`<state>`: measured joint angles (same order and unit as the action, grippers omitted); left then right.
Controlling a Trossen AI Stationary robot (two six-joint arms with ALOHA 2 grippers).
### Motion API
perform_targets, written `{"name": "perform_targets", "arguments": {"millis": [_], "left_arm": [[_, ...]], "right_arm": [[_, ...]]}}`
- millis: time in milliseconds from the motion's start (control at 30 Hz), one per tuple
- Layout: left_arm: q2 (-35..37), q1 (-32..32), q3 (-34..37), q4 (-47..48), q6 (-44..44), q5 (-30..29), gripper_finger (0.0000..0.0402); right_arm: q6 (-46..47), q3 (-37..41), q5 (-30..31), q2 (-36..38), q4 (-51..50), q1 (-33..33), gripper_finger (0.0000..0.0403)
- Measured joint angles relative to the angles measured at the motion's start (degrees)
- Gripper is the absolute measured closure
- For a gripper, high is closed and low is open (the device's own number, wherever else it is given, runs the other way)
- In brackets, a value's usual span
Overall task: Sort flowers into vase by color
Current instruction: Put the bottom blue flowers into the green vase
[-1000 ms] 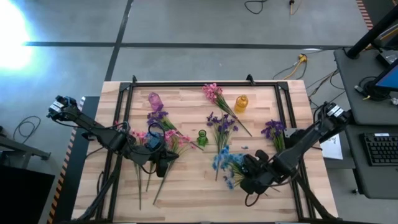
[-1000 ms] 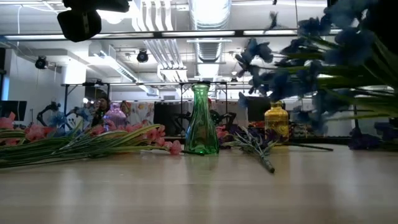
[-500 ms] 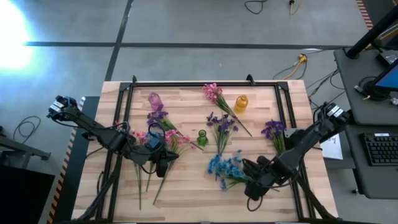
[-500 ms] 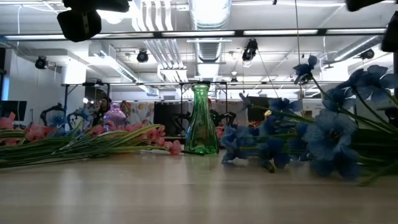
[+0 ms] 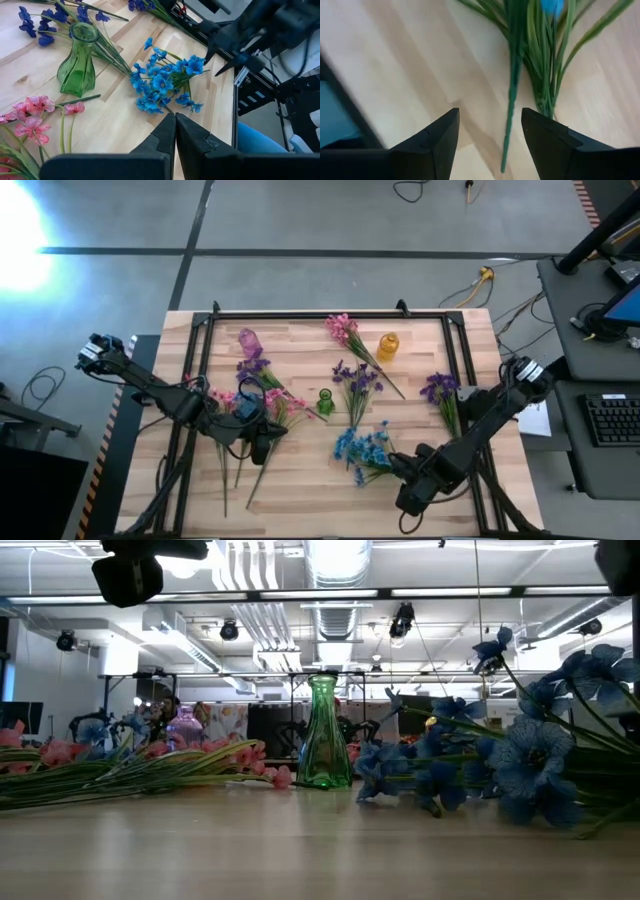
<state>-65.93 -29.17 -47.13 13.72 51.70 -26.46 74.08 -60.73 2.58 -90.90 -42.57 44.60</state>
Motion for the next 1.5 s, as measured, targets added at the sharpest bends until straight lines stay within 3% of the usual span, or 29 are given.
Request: {"name": "perform_targets", "arguments": {"millis": [400, 567, 767, 900, 1167, 1400, 1500], "left_arm": [[0.0, 0.0, 0.0, 0.0, 0.0, 0.0, 0.0402], [0.0, 0.0, 0.0, 0.0, 0.0, 0.0, 0.0402], [0.0, 0.0, 0.0, 0.0, -0.02, 0.0, 0.0402], [0.0, 0.0, 0.0, 0.0, -0.02, 0.0, 0.0402], [0.0, 0.0, 0.0, 0.0, -0.02, 0.0, 0.0402], [0.0, 0.0, 0.0, 0.0, -0.02, 0.0, 0.0402], [0.0, 0.0, 0.0, -0.07, -0.02, 0.0, 0.0402]], "right_arm": [[1.39, 0.0, -1.13, -6.84, 0.02, 0.02, 0.022], [1.41, 0.0, -1.13, -7.27, 0.07, 0.0, 0.0276], [1.99, 0.0, -1.04, -7.28, -0.07, 0.0, 0.0376], [2.49, 0.0, -1.15, -6.94, -0.19, 0.0, 0.0387], [1.68, 0.0, -0.67, 1.69, -1.1, 0.33, 0.0388], [2.42, 0.0, 5.14, 14.17, -4.29, 2.35, 0.0389], [1.54, 0.13, 10.48, 18.69, -5.52, 3.86, 0.0389]]}}
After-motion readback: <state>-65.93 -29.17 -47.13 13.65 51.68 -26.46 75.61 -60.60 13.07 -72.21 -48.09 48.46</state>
